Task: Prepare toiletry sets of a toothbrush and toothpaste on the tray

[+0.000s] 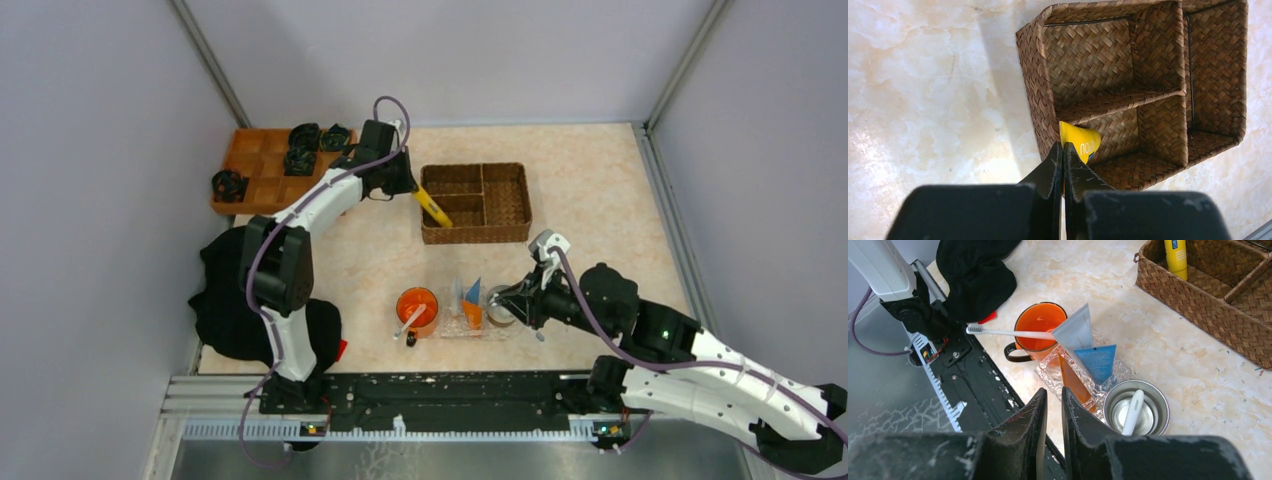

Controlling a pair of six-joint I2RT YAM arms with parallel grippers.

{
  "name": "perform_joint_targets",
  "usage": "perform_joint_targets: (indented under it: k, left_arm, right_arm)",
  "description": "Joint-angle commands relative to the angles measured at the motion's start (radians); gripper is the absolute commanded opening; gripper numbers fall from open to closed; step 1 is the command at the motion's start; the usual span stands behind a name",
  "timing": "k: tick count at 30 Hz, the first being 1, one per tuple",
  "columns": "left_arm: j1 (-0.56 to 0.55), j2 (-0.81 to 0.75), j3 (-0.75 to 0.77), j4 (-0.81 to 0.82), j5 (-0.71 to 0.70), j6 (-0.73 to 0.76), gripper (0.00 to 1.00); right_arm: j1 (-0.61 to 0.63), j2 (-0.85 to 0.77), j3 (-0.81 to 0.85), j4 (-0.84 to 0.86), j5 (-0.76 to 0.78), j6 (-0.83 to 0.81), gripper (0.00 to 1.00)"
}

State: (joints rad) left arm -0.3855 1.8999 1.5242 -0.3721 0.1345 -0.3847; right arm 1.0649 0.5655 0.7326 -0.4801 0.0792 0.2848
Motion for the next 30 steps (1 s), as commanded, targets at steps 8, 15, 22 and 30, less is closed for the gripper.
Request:
perform_joint_targets:
  k: [8, 15, 22, 30]
  left_arm:
    - [-0.017, -0.282, -0.083, 0.009, 0.094, 0.067, 0.00]
    - [-0.134, -0.541, -0.099, -0.132, 0.055, 0.160, 0.00]
    - [-0.312, -0.690, -0.026, -0.396, -0.114, 0.143, 0.00]
    - [-0.397, -0.882, -0.131, -0.517, -0.091, 0.100, 0.00]
  right_arm:
    - [0.011, 0.010, -0.005, 0.038, 0.014, 0.001, 0.17]
    - [0.010, 0.038, 0.013, 0.039, 0.012, -0.001, 0.17]
    - [0.011, 0.107, 0.133, -0.069, 0.191, 0.066, 0.19]
    - [0.010, 0.157, 0.268, -0.148, 0.293, 0.114, 0.50]
